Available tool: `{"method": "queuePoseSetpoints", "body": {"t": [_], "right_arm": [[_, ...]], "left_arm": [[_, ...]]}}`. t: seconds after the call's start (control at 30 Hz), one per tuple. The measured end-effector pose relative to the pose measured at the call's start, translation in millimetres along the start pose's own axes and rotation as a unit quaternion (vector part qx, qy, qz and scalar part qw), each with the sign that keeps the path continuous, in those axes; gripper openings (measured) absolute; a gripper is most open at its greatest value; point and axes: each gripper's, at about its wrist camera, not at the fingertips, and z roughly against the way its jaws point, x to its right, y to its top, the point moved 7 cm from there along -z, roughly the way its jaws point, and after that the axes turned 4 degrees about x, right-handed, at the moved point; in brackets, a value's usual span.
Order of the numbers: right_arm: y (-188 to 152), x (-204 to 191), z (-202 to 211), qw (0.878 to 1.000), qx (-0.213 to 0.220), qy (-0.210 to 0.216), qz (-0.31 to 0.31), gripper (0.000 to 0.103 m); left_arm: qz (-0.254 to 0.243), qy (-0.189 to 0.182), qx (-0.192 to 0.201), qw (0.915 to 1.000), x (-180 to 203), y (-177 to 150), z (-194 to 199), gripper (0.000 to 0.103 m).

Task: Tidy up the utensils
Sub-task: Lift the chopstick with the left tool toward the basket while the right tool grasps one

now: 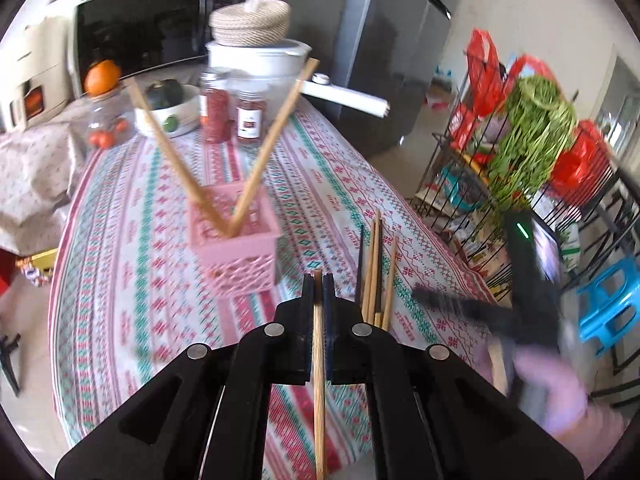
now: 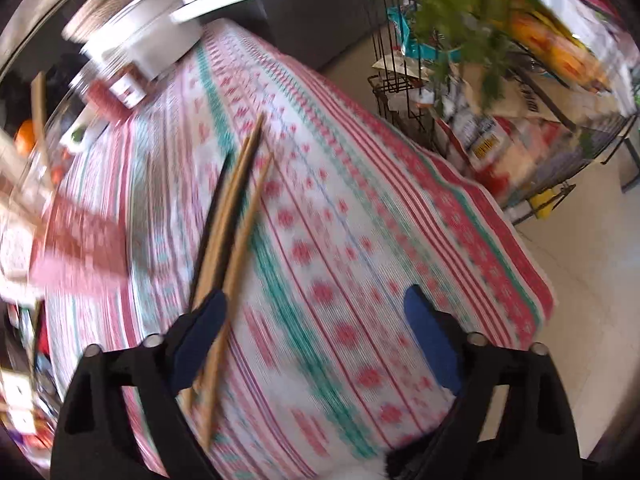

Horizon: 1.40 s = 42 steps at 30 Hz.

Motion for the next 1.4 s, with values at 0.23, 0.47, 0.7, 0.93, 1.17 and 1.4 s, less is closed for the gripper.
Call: {"method": "queuePoseSetpoints", "body": {"t": [0.23, 0.47, 0.7, 0.93, 1.17, 1.4], "right_arm": [[36, -14, -33, 0.998, -0.022, -0.02, -0.046, 0.058], [44, -21, -49, 0.997, -0.03, -0.016, -0.066, 0.053], [43, -38, -56, 0.998, -0.014, -0.062, -0.021, 0.009], [36, -24, -41, 0.999, 0.002, -0.024, -0.033, 0.006], [20, -23, 0, 0.999, 0.037, 0.012, -0.017, 0.006], [-12, -30, 71, 0.993, 0.106, 0.035, 0.043, 0.006]], "left_arm": [[0.03, -0.015, 0.014, 0.9993, -27, -4, 20, 0.003], [0.043, -0.027, 0.032, 0.9982, -36, 1, 37, 0.003], [0.04, -0.02, 0.033, 0.9984, -37, 2, 39, 0.003], [0.041, -0.011, 0.034, 0.9985, -40, 0, 38, 0.003], [0.041, -0.002, 0.038, 0.9984, -41, -2, 41, 0.003], [0.054, 0.014, 0.066, 0.9963, -47, 0, 58, 0.003]]}}
